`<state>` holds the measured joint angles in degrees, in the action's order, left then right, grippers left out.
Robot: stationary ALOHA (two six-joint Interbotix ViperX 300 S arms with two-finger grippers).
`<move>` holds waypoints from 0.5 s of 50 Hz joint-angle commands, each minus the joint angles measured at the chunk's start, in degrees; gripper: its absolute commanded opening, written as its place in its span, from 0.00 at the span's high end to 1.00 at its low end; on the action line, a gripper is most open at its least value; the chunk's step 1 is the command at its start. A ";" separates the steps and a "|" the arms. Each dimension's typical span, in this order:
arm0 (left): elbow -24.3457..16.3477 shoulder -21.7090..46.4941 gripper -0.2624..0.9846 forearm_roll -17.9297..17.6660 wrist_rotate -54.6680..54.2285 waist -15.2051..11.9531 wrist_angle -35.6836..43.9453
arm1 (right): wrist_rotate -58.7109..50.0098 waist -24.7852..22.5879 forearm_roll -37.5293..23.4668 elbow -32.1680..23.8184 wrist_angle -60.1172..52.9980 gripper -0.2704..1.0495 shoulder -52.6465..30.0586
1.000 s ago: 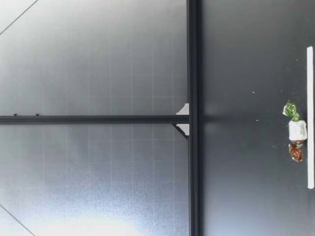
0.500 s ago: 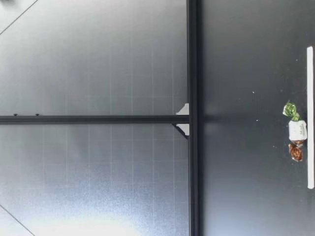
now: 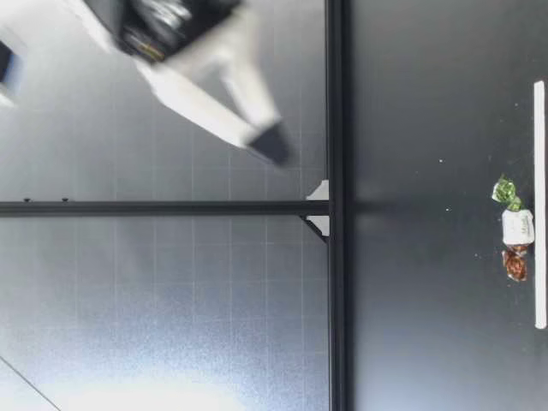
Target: Pick up the candy and unwrap it.
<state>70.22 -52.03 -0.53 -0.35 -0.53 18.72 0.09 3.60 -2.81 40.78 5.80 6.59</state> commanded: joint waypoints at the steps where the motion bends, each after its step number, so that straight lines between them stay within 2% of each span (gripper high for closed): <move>1: -0.70 0.35 0.88 0.00 0.09 -0.09 0.53 | 0.09 0.35 -0.18 -3.16 2.11 0.76 -2.81; 16: 0.18 0.44 0.88 -0.09 0.09 -0.09 0.62 | 0.00 0.35 -0.26 -8.00 8.26 0.40 -12.04; 25: 0.44 0.44 0.88 -0.09 0.00 -0.09 0.53 | 0.00 0.35 -0.26 -10.20 8.53 0.39 -15.73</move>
<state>71.37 -51.94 -0.53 -0.35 -0.53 18.72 0.18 3.60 -2.99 32.61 14.41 -8.79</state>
